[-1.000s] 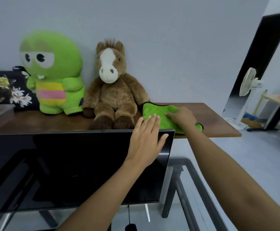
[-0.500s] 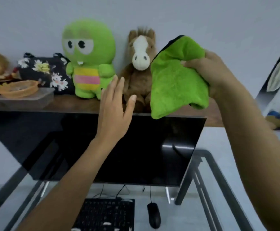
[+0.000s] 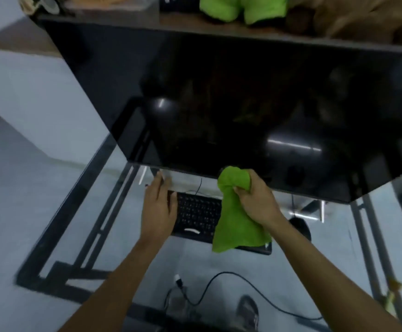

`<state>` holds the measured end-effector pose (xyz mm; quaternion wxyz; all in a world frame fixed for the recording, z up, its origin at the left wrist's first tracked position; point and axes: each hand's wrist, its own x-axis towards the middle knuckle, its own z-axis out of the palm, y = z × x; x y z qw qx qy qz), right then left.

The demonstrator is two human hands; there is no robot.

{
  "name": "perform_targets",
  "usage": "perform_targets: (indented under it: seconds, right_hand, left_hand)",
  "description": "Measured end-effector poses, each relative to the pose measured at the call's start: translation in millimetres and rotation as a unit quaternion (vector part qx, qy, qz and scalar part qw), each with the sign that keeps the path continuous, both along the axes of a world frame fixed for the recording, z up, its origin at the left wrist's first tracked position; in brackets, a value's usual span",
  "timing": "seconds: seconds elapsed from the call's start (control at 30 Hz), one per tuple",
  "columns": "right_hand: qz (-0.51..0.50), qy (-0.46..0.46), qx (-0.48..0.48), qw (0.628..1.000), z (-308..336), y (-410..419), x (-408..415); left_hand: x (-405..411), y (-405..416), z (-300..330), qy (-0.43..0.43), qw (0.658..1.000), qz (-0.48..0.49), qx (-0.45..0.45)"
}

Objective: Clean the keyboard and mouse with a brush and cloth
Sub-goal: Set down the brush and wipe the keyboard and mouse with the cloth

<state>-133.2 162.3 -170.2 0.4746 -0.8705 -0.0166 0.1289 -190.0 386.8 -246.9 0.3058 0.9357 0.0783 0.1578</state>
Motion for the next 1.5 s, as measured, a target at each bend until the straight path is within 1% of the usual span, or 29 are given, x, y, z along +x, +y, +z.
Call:
perform_targets:
  seconds: [0.1,0.2,0.27,0.33,0.37,0.4,0.47,0.53,0.6,0.63,0.73,0.83,0.93,1.0,1.1,1.17,1.2,1.27,1.33,1.4,1.5]
  right_hand:
    - [-0.024,-0.025,-0.075,0.997,-46.6,34.9,-4.6]
    - [-0.013,-0.058,-0.145,0.988,-90.1,78.7,3.9]
    - [-0.018,-0.058,-0.136,0.989,-104.2,94.8,4.9]
    - [-0.049,-0.012,-0.106,0.993,-120.9,120.7,3.6]
    - [-0.060,0.000,-0.104,0.993,-127.7,130.1,0.1]
    - [-0.064,-0.001,-0.122,0.990,-135.7,137.5,-3.4]
    - [-0.054,-0.047,-0.207,0.976,-150.2,143.9,-11.7]
    - [-0.048,-0.110,-0.295,0.948,-161.4,146.2,-18.8]
    - [-0.045,-0.152,-0.343,0.926,-165.4,147.6,-22.0]
    - [-0.035,-0.161,-0.352,0.921,-167.6,149.5,-20.4]
    - [-0.027,-0.127,-0.331,0.935,-168.4,166.3,-5.9]
    - [-0.016,-0.123,-0.344,0.931,-169.0,191.0,-0.4]
    - [0.032,-0.187,-0.343,0.920,-172.3,206.5,-9.2]
    - [0.093,-0.217,-0.325,0.916,-173.4,214.8,-19.9]
    - [0.184,-0.267,-0.341,0.882,-179.2,219.0,-26.1]
    - [0.178,-0.276,-0.375,0.867,-179.8,221.6,-6.2]
    - [0.154,-0.273,-0.385,0.868,-178.8,224.7,7.0]
    - [0.089,-0.246,-0.391,0.883,-172.5,234.1,32.0]
    - [0.052,-0.211,-0.393,0.894,-169.6,243.3,43.6]
    - [0.059,-0.216,-0.393,0.892,-171.5,245.0,34.5]
    - [0.107,-0.233,-0.361,0.896,-174.0,234.1,-5.9]
  left_hand:
    - [-13.3,39.1,-42.2,0.072,0.997,0.018,0.003]
    - [-8.7,78.5,-76.0,0.127,0.992,0.013,0.017]
    - [-5.0,86.1,-85.4,0.139,0.990,-0.013,0.035]
    - [-4.9,99.3,-99.8,0.164,0.985,-0.033,0.032]
    - [-7.7,104.4,-107.4,0.169,0.984,-0.042,0.035]
    - [-10.7,109.0,-114.3,0.175,0.983,-0.052,0.035]
    - [-17.7,115.2,-123.7,0.184,0.979,-0.078,0.038]
    - [-21.5,122.3,-130.6,0.183,0.978,-0.094,0.033]
    - [-23.0,126.2,-134.1,0.173,0.978,-0.111,0.033]
    - [-23.0,127.2,-134.6,0.170,0.978,-0.117,0.036]
    - [-21.5,127.5,-135.1,0.160,0.978,-0.120,0.052]
    - [-20.0,127.1,-138.4,0.157,0.978,-0.122,0.059]
    - [-19.8,127.5,-143.6,0.156,0.978,-0.125,0.062]
    - [-19.9,129.0,-148.2,0.155,0.977,-0.130,0.066]
    - [-21.3,129.9,-151.9,0.150,0.976,-0.140,0.074]
    - [-20.1,129.3,-149.4,0.145,0.979,-0.125,0.064]
    - [-19.4,129.1,-147.5,0.143,0.981,-0.117,0.059]
    - [-20.4,128.8,-146.4,0.143,0.981,-0.114,0.059]
    - [-21.4,129.2,-146.2,0.139,0.982,-0.114,0.059]
    - [-21.7,129.3,-147.2,0.140,0.982,-0.112,0.054]
    - [-21.9,128.2,-149.4,0.146,0.980,-0.117,0.063]
